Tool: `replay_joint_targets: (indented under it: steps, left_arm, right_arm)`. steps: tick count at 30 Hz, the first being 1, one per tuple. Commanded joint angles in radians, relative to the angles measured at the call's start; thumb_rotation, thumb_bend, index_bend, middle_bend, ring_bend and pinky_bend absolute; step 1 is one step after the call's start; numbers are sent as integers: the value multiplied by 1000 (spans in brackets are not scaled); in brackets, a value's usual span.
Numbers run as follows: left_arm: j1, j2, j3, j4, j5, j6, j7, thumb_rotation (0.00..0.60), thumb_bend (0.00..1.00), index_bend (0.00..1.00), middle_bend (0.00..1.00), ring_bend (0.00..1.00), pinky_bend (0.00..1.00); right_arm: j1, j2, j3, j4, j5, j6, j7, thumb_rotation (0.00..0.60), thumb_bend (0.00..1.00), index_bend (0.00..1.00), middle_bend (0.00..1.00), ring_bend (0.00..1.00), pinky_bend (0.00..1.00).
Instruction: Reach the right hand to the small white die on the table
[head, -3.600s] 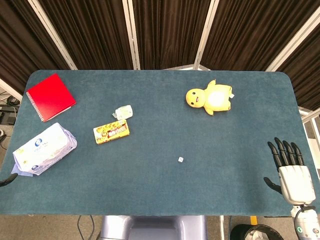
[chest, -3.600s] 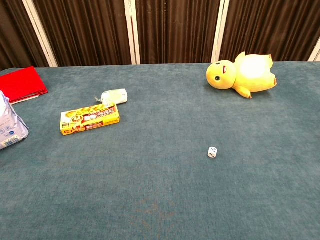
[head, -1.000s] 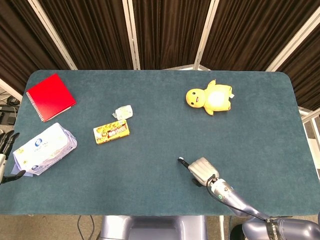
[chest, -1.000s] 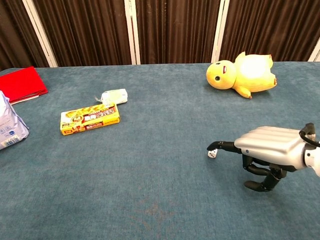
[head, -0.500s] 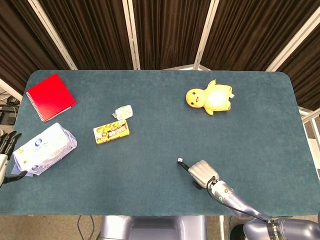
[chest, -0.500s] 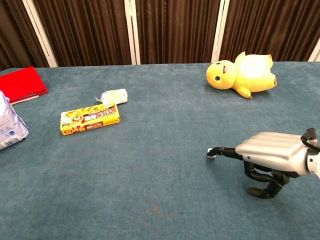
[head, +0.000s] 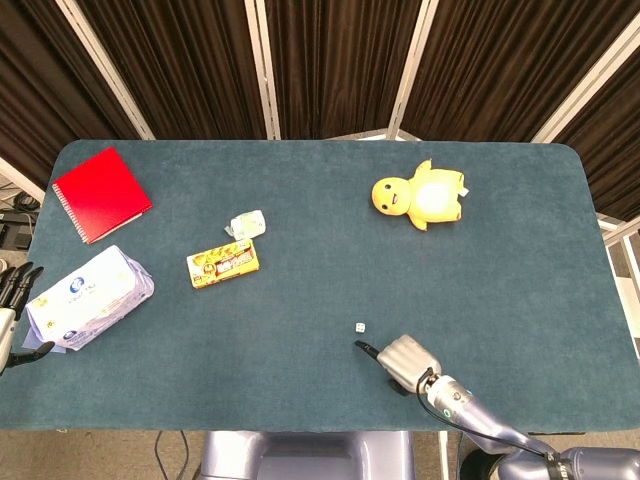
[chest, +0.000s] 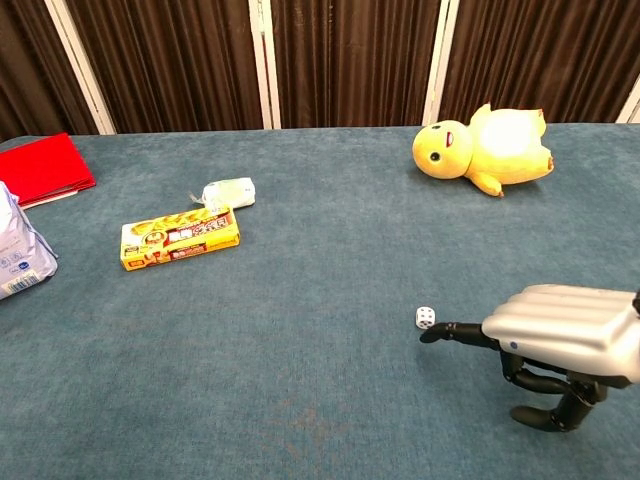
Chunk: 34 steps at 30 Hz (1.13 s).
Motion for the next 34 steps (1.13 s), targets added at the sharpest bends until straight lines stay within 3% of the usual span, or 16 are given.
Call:
replay_joint_targets:
  steps: [1, 10, 14, 18, 21, 22, 24, 26, 28, 34]
  left_arm:
    - [0, 0, 0, -1, 0, 1, 0, 600, 0, 0, 0, 0, 0]
    - [9, 6, 1, -8, 12, 23, -9, 600, 0, 0, 0, 0, 0]
    - [19, 15, 6, -12, 34, 47, -33, 600, 0, 0, 0, 0, 0]
    - [26, 16, 14, -17, 51, 57, -44, 600, 0, 0, 0, 0, 0]
    - [29, 18, 21, -23, 65, 62, -52, 600, 0, 0, 0, 0, 0]
    - [31, 18, 22, -26, 72, 69, -54, 600, 0, 0, 0, 0, 0]
    - [39, 15, 24, -29, 84, 87, -58, 600, 0, 0, 0, 0, 0]
    - [46, 11, 30, -30, 95, 99, -63, 600, 0, 0, 0, 0, 0]
    - [52, 9, 31, -31, 100, 111, -62, 600, 0, 0, 0, 0, 0]
    - [76, -1, 30, -12, 112, 161, -72, 600, 0, 0, 0, 0, 0]
  right_arm:
    - [-17, 38, -18, -46, -66, 41, 24, 600, 430, 0, 881, 911, 1000]
    - [-103, 165, -54, -66, -331, 281, 189, 600, 430, 0, 881, 911, 1000]
    - [-202, 221, -74, 72, -505, 561, 349, 600, 424, 0, 880, 911, 1000]
    - [-303, 219, -50, 207, -503, 757, 405, 600, 384, 0, 801, 876, 974]
    - [-359, 210, -37, 266, -471, 830, 431, 600, 295, 0, 612, 683, 735]
    - [-382, 210, -30, 280, -445, 851, 437, 600, 232, 0, 511, 562, 611]
    - [-424, 213, -21, 284, -393, 878, 453, 600, 57, 0, 214, 202, 283]
    - [-458, 224, -13, 263, -338, 882, 473, 600, 0, 0, 45, 28, 76]
    - [-478, 238, -6, 236, -298, 878, 482, 600, 0, 0, 0, 0, 2]
    - [-517, 278, 21, 152, -209, 864, 478, 600, 0, 0, 0, 0, 0]
